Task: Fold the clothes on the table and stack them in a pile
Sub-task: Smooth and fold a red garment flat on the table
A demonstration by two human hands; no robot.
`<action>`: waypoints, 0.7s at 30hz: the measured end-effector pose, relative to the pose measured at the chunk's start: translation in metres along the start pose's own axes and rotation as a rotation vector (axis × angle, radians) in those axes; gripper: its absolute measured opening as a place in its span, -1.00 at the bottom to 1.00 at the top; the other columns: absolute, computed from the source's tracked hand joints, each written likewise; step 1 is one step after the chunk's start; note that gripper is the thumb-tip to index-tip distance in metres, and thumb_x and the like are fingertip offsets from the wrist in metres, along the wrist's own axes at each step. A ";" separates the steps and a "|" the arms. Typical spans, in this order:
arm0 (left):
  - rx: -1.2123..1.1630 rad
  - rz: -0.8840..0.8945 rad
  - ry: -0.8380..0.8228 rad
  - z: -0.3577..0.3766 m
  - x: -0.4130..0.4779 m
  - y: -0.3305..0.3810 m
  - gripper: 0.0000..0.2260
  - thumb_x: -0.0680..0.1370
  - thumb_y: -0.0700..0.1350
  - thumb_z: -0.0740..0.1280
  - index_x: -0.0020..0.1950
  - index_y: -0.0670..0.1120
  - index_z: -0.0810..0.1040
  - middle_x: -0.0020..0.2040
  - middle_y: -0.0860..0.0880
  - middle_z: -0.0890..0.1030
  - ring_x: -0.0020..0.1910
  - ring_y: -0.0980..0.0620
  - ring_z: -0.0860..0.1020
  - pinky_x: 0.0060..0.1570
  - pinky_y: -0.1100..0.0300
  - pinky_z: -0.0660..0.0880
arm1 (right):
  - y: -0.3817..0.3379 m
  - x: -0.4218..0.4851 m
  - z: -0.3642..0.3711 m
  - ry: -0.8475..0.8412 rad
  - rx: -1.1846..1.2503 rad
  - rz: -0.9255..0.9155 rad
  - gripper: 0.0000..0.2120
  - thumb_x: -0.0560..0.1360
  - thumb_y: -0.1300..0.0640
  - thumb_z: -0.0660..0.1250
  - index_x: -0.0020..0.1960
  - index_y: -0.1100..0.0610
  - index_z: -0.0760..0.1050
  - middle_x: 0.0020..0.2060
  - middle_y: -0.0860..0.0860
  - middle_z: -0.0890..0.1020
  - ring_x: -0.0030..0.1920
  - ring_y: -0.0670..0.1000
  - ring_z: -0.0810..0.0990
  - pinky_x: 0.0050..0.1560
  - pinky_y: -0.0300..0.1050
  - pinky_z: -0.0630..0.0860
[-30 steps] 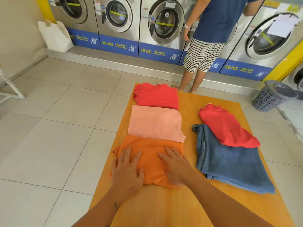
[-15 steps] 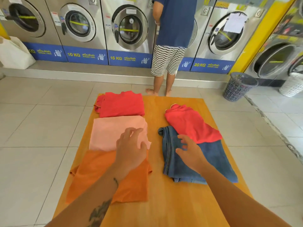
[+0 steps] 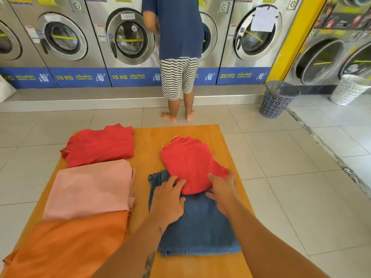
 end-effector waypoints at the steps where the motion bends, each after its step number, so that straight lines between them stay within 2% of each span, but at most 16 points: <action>1: -0.016 -0.019 0.061 -0.003 0.002 0.002 -0.61 0.57 -0.01 0.26 0.41 0.05 0.42 0.40 0.02 0.39 0.24 -0.04 0.46 0.14 -0.01 0.42 | -0.001 0.003 0.007 -0.010 0.059 0.018 -0.37 0.50 0.13 0.38 0.44 -0.13 0.15 0.17 -0.05 0.52 0.06 0.07 0.60 -0.19 0.03 0.63; 3: -0.029 -0.013 0.147 -0.012 0.005 0.007 -0.70 0.59 -0.06 0.24 0.31 0.01 0.55 0.27 0.04 0.53 0.08 -0.04 0.54 0.00 -0.01 0.46 | -0.004 0.006 0.020 -0.002 0.094 0.027 -0.27 0.49 0.10 0.40 0.52 -0.15 0.08 0.23 -0.02 0.48 0.10 0.07 0.58 -0.02 0.15 0.64; 5: -0.013 0.040 0.196 -0.023 0.005 0.014 -0.74 0.58 -0.07 0.27 0.23 -0.02 0.60 0.15 0.04 0.60 -0.01 -0.05 0.57 -0.08 -0.03 0.48 | -0.006 0.008 0.027 0.060 0.029 0.023 -0.27 0.45 0.06 0.41 0.52 -0.14 0.13 0.25 0.04 0.50 0.12 0.12 0.58 0.10 0.19 0.61; 6: -0.015 0.075 0.230 -0.030 0.003 0.019 -0.77 0.56 -0.08 0.30 0.19 -0.03 0.63 0.09 0.03 0.63 -0.06 -0.06 0.58 -0.13 -0.04 0.48 | -0.007 0.009 0.028 0.100 0.001 0.034 -0.29 0.44 0.06 0.40 0.50 -0.14 0.17 0.22 0.07 0.52 0.08 0.13 0.58 0.08 0.18 0.61; 8: -0.024 0.143 0.288 -0.042 -0.004 0.028 -0.81 0.54 -0.10 0.34 0.12 -0.04 0.66 0.01 0.03 0.64 -0.11 -0.06 0.57 -0.18 -0.04 0.48 | -0.012 0.006 0.027 0.138 -0.025 0.048 -0.37 0.45 0.11 0.31 0.46 -0.15 0.22 0.08 0.07 0.55 -0.07 0.07 0.58 -0.12 0.06 0.62; 10: -0.067 0.213 0.308 -0.050 -0.013 0.035 -0.81 0.54 -0.08 0.33 0.12 -0.03 0.65 0.02 0.07 0.61 -0.07 -0.02 0.53 -0.13 -0.01 0.47 | -0.021 0.002 0.027 0.112 -0.067 -0.009 -0.44 0.46 0.18 0.22 0.42 -0.17 0.28 -0.05 -0.02 0.54 -0.16 -0.01 0.56 -0.32 -0.10 0.51; 13: -0.292 0.247 0.358 -0.065 -0.032 0.027 -0.75 0.53 -0.10 0.25 0.18 0.01 0.59 0.11 0.13 0.54 0.08 0.10 0.49 0.07 0.12 0.44 | -0.038 -0.010 0.023 -0.010 -0.045 -0.142 -0.47 0.45 0.28 0.22 0.31 -0.19 0.40 0.06 -0.06 0.56 -0.06 -0.01 0.59 -0.20 -0.07 0.57; 15: -0.468 0.122 0.470 -0.080 -0.042 0.001 -0.69 0.51 -0.13 0.20 0.21 0.02 0.57 0.13 0.15 0.51 0.15 0.13 0.48 0.17 0.16 0.42 | -0.042 -0.023 0.013 -0.104 0.060 -0.139 -0.47 0.43 0.35 0.27 0.25 -0.15 0.50 0.12 -0.06 0.57 0.04 0.04 0.60 -0.14 -0.02 0.61; 17: -0.606 -0.140 0.530 -0.088 -0.046 -0.036 -0.66 0.50 -0.16 0.20 0.23 0.01 0.55 0.12 0.11 0.49 0.16 0.06 0.48 0.21 0.05 0.44 | -0.040 -0.043 -0.005 -0.186 0.137 -0.100 -0.47 0.41 0.39 0.29 0.18 -0.15 0.58 0.13 -0.03 0.62 0.05 0.08 0.63 -0.21 -0.04 0.60; 19: -0.674 -0.349 0.386 -0.081 -0.042 -0.061 -0.65 0.52 -0.16 0.24 0.31 0.00 0.51 0.18 0.02 0.45 0.23 -0.04 0.45 0.24 0.00 0.41 | -0.030 -0.068 -0.024 -0.255 0.128 -0.050 -0.50 0.40 0.37 0.31 0.15 -0.14 0.62 0.17 0.01 0.64 0.08 0.14 0.64 -0.17 -0.01 0.61; 21: -0.678 -0.294 0.221 -0.069 -0.041 -0.062 -0.66 0.55 -0.14 0.27 0.32 -0.01 0.50 0.13 0.07 0.41 0.25 -0.07 0.44 0.19 0.07 0.37 | -0.018 -0.097 -0.040 -0.305 0.053 -0.027 -0.50 0.35 0.31 0.36 0.18 -0.14 0.61 0.23 0.04 0.60 0.13 0.18 0.63 -0.10 0.04 0.62</action>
Point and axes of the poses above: each hand's wrist, its own x-axis towards the middle knuckle, its own z-axis out of the palm, y = z × x, the point moved 7 cm from there along x, towards the middle knuckle
